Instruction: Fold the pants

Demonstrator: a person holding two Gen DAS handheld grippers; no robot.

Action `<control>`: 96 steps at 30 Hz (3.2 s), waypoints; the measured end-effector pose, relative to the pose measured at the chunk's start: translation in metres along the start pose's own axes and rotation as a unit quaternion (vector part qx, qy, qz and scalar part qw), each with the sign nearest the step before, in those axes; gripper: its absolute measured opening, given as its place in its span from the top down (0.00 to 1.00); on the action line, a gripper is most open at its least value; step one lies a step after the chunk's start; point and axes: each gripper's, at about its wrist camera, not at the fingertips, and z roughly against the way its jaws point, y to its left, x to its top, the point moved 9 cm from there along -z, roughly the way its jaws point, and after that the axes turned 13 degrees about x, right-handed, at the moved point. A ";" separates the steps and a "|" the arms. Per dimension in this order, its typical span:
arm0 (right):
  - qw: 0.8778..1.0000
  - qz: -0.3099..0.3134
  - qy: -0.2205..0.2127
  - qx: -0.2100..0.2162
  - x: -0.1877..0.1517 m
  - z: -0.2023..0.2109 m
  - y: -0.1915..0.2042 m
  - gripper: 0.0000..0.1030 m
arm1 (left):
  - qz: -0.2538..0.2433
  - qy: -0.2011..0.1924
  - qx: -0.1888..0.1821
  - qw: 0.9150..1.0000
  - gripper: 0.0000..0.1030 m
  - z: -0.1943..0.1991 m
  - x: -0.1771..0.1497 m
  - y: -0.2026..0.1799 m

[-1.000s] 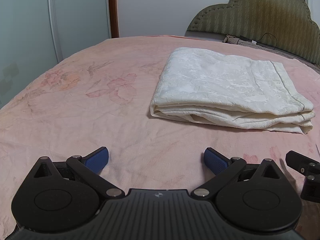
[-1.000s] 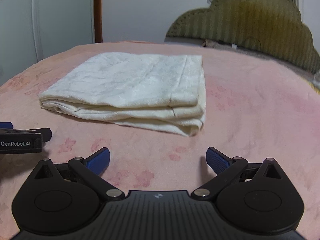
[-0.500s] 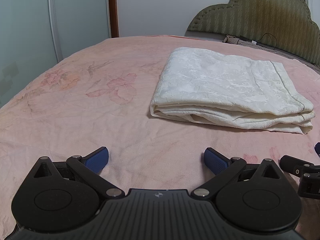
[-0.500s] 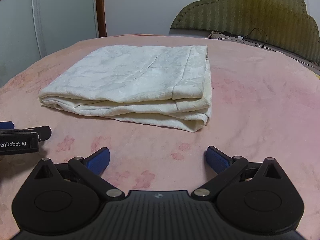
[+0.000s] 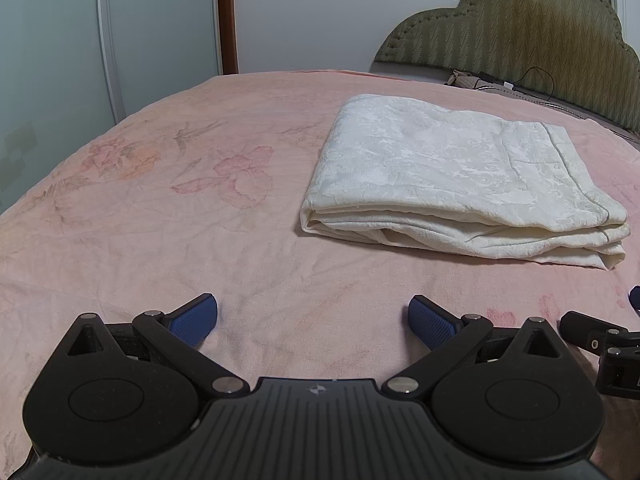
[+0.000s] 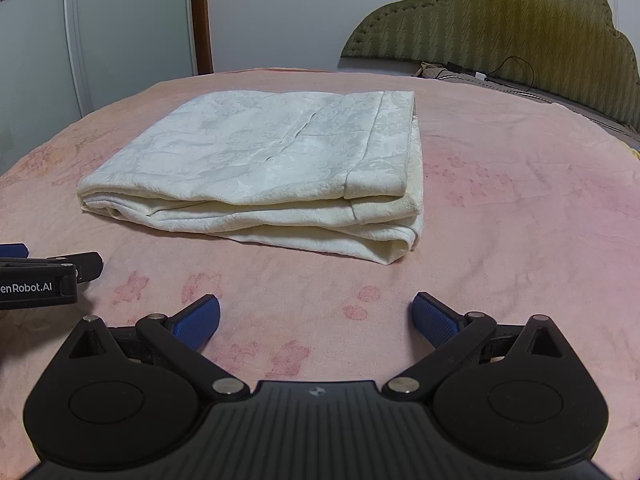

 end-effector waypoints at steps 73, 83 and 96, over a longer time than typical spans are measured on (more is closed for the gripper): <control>1.000 -0.016 -0.006 -0.020 -0.002 0.000 0.002 0.00 | 0.000 0.000 0.000 1.000 0.00 0.000 0.000 -0.001; 1.000 -0.016 -0.006 -0.020 -0.002 0.000 0.002 0.00 | 0.000 0.000 -0.001 1.000 0.00 0.000 0.000 0.000; 1.000 -0.016 -0.006 -0.021 -0.002 0.000 0.002 0.00 | 0.000 0.000 -0.001 1.000 0.00 0.000 0.000 0.000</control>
